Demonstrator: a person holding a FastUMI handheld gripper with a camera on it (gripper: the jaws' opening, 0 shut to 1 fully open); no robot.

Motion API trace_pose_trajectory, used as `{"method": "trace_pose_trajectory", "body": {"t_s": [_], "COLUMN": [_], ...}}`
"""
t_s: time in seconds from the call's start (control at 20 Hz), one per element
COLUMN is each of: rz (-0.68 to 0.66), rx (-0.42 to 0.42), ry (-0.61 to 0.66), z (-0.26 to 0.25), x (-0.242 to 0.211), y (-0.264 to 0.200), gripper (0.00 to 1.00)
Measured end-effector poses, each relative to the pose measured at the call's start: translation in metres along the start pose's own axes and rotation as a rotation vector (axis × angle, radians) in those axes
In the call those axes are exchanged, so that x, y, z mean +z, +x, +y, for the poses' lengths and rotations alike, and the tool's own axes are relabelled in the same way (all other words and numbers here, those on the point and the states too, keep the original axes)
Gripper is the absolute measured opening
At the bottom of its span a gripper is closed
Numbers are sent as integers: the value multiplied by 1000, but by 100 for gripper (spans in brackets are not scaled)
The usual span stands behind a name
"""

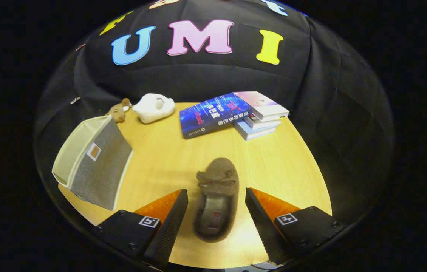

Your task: Open the storage box then place both shoes into the box .Put the left shoe in first, then the right shoe, with the right side of both shoes facing outward in a uniform manner.

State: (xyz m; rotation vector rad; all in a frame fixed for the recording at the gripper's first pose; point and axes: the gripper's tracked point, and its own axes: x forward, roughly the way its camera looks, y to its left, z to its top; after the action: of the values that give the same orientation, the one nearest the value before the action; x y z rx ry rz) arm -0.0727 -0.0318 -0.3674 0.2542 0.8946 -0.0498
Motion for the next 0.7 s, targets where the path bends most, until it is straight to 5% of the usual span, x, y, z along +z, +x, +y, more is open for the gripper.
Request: {"method": "trace_pose_trajectory", "body": {"t_s": [0.5, 0.7], "rz": [122, 128], "rx": [-49, -61], "ry": [-11, 25], "z": [-25, -24], "x": [-40, -37], "y": [85, 106], "gripper": [83, 41]}}
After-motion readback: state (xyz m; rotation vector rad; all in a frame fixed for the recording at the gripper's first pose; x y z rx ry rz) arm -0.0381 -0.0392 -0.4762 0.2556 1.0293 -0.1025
